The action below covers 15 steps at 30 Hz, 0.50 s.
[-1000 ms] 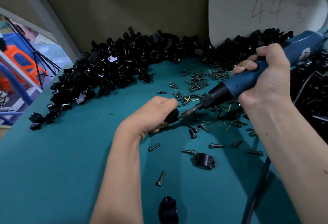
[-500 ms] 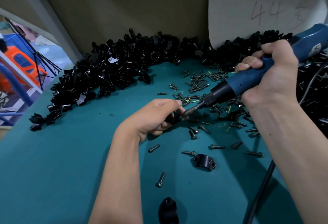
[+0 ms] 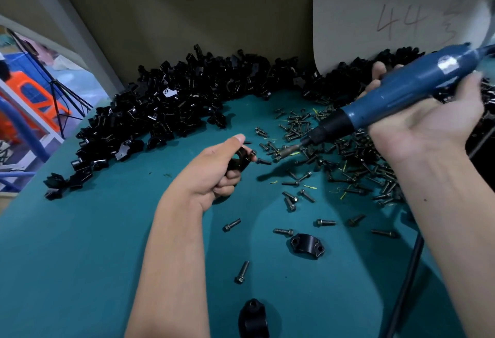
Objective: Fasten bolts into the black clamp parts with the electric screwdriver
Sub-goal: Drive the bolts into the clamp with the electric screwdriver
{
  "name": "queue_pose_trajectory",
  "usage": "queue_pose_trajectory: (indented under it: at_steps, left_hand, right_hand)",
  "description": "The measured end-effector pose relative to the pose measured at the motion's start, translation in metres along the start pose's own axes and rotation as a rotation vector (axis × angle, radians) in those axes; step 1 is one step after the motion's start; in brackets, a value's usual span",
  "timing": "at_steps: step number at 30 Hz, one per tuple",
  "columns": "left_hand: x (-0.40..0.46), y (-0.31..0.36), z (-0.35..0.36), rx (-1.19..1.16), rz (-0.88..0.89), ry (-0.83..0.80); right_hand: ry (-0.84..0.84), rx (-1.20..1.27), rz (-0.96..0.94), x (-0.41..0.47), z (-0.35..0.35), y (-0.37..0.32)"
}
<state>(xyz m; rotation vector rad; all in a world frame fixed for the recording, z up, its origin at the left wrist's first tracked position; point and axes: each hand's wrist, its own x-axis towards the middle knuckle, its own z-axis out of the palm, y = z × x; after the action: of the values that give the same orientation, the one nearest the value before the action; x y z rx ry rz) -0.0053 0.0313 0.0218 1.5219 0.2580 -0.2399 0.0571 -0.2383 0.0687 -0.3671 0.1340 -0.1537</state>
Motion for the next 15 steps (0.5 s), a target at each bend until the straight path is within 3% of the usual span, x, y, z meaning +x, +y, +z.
queue_pose_trajectory:
  at_steps: [15]
  left_hand:
    - [0.004, -0.001, 0.003, -0.141, -0.054, -0.027]
  right_hand:
    - [0.128, -0.153, 0.049, 0.006, -0.013, 0.018]
